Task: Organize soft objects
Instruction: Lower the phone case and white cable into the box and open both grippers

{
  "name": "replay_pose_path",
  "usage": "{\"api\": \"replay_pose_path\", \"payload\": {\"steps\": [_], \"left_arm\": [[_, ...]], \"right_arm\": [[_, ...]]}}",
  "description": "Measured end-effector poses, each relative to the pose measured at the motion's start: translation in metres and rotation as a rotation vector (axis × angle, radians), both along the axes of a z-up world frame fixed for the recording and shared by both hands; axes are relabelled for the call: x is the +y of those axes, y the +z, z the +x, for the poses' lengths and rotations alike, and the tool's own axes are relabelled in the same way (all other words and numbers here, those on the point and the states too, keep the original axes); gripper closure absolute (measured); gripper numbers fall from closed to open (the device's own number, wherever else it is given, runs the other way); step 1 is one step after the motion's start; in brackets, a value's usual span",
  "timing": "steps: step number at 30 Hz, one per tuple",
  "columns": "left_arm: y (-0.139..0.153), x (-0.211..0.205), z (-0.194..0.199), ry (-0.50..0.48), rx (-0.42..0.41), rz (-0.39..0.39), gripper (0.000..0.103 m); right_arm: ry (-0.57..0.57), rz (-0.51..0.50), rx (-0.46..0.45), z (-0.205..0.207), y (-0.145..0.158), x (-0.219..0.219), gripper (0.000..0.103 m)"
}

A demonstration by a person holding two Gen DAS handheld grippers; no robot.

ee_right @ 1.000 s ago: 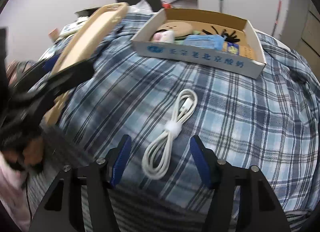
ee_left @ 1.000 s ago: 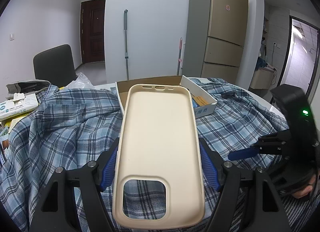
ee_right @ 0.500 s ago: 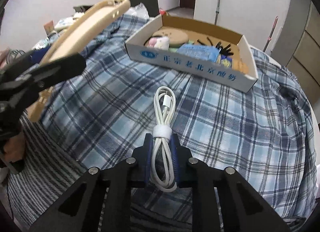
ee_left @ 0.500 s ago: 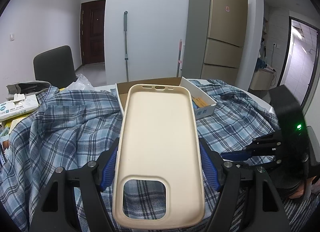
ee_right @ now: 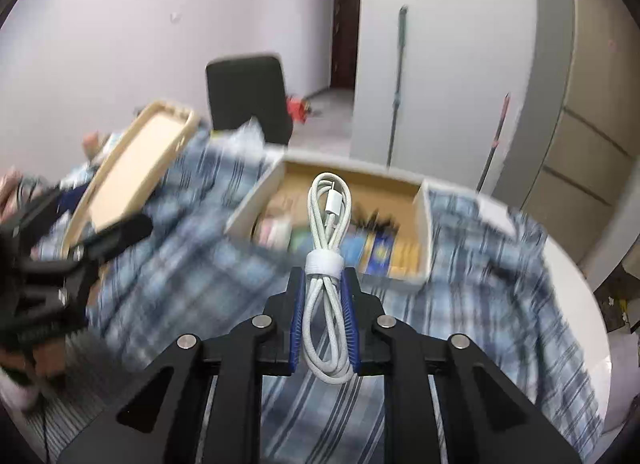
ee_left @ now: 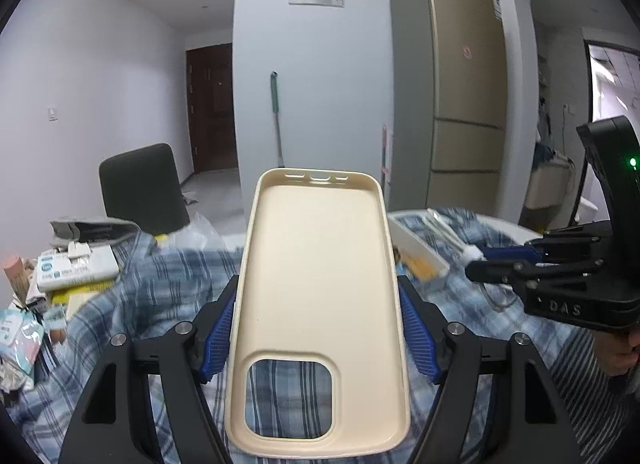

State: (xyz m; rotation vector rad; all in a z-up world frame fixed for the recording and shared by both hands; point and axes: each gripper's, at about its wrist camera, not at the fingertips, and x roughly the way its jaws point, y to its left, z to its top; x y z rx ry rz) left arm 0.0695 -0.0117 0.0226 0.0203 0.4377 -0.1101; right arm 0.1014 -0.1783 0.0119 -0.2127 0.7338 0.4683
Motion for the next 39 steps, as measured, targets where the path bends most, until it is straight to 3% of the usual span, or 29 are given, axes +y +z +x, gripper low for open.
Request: {"api": "replay_pose_path", "payload": {"steps": [7, 13, 21, 28, 30, 32, 34, 35, 39], "left_arm": [[0.045, -0.014, 0.038, 0.072, -0.090, 0.012, 0.028], [0.046, -0.015, 0.105, 0.105, -0.045, -0.030, 0.028], [-0.005, -0.017, 0.173, 0.105, 0.157, -0.067, 0.028], [-0.043, -0.018, 0.192, 0.098, 0.246, -0.071, 0.028], [-0.050, -0.020, 0.193, 0.080, 0.257, -0.070, 0.028], [-0.054, -0.022, 0.196, 0.064, 0.282, -0.065, 0.028], [-0.052, -0.022, 0.196, 0.067, 0.274, -0.073, 0.024], [-0.049, -0.022, 0.194, 0.071, 0.259, -0.073, 0.014], [-0.036, -0.016, 0.186, 0.099, 0.183, -0.069, 0.013]], "right_arm": [[-0.080, 0.104, -0.108, 0.051, 0.048, -0.001, 0.086], [-0.133, 0.147, -0.091, 0.100, 0.051, -0.003, 0.086], [-0.152, 0.129, 0.047, 0.153, 0.001, -0.007, 0.086], [-0.128, 0.124, 0.161, 0.171, -0.044, -0.006, 0.085], [-0.130, 0.116, 0.171, 0.173, -0.051, -0.004, 0.077], [-0.142, 0.105, 0.179, 0.175, -0.055, -0.003, 0.049], [-0.141, 0.094, 0.186, 0.175, -0.056, -0.001, 0.046], [-0.148, 0.093, 0.175, 0.174, -0.056, -0.002, 0.046], [-0.172, 0.094, 0.135, 0.172, -0.048, -0.010, 0.046]]}}
